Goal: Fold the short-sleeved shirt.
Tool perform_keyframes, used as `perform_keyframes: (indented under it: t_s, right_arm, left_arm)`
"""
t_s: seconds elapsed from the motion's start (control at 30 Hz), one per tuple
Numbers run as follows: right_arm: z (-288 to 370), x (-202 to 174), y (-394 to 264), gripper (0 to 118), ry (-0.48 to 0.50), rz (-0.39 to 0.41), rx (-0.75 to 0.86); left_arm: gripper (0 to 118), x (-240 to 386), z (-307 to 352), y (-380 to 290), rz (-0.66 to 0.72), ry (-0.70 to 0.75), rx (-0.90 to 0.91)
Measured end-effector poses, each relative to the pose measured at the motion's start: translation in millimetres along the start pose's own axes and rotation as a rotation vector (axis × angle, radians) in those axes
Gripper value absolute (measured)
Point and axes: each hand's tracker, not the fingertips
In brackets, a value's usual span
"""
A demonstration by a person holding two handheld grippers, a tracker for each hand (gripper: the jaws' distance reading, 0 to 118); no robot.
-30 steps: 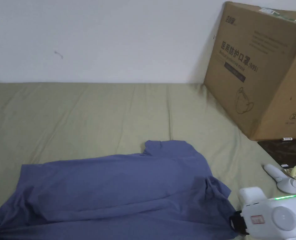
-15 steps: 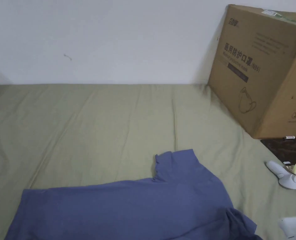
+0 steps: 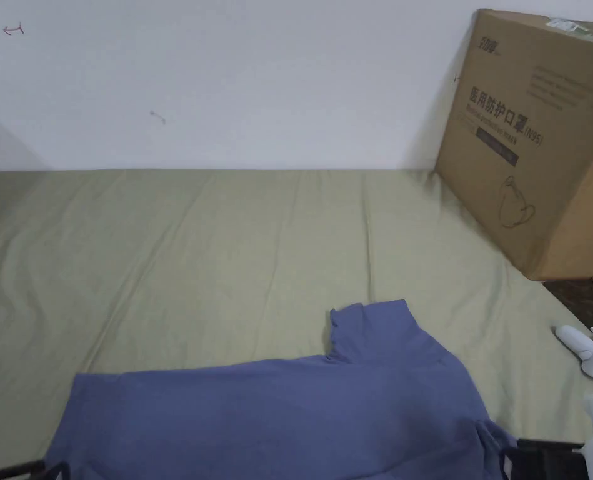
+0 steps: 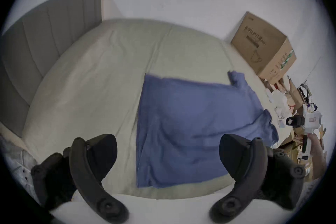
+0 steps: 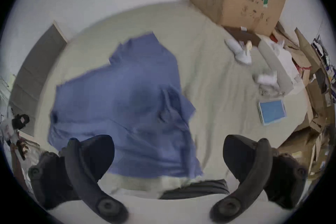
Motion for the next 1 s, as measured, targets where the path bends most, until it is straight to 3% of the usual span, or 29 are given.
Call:
perform_keyframes:
  t_s: [0.07,0.1,0.13,0.2,0.3,0.43,0.57,0.67,0.7,0.77,0.8,0.9,0.93,0.97,1.0]
  right_arm:
    - [12.0,-17.2,14.3,114,0.078,0.001,0.044]
    - [15.2,-28.1,19.6,100,0.116,0.022,0.068]
    - [18.9,-38.0,23.7,73,0.143,0.040,0.112]
    - [26.7,-62.2,32.1,0,0.188,0.109,0.241]
    - [20.9,-96.9,44.6,0,0.221,0.199,0.242]
    - [7.7,-114.7,60.7,0,0.242,0.215,0.254]
    - [-15.1,-118.7,70.6,0,0.244,0.221,0.226]
    - [-36.5,-114.0,73.5,0,0.218,0.211,0.167]
    - [-41.9,-111.6,72.9,0,0.213,0.198,0.151]
    - [-53.1,-105.6,71.7,0,0.219,0.165,0.109]
    - [-59.7,-101.2,71.4,0,0.221,0.143,0.085]
    - [-75.8,-88.9,71.5,0,0.201,0.081,0.042]
    - [-79.9,-84.9,72.0,0,0.197,0.063,0.033]
    - [-84.3,-79.7,73.3,0,0.197,0.037,0.022]
    - [-88.6,-73.7,75.2,0,0.200,0.010,0.013]
  left_arm:
    - [112,14.7,8.0,13.1,-0.017,-0.022,0.059]
    - [97,21.7,12.4,18.6,-0.029,-0.065,0.107]
    - [75,28.2,15.5,23.2,-0.026,-0.099,0.154]
    - [0,42.4,14.9,37.7,-0.031,-0.123,0.194]
    - [0,53.1,1.2,58.6,-0.032,-0.111,0.178]
    - [0,34.2,-38.3,95.0,-0.028,-0.034,0.091]
    - [1,-20.8,-132.7,126.3,-0.025,-0.049,-0.202]
    - [2,-57.3,-194.4,125.3,0.001,0.056,-0.265]
    - [23,-64.9,-209.4,124.2,0.008,0.050,-0.257]
    - [102,-78.7,-241.5,116.6,0.009,0.051,-0.286]
    - [117,-82.9,-257.6,109.8,0.011,0.052,-0.320]
    - [108,-85.3,-282.8,89.8,0.005,0.096,-0.385]
    - [103,-83.9,-286.2,83.7,0.008,0.038,-0.423]
    - [101,-73.7,-285.3,76.3,-0.053,0.072,-0.427]
    - [92,-57.0,-272.7,72.7,-0.209,0.128,-0.351]
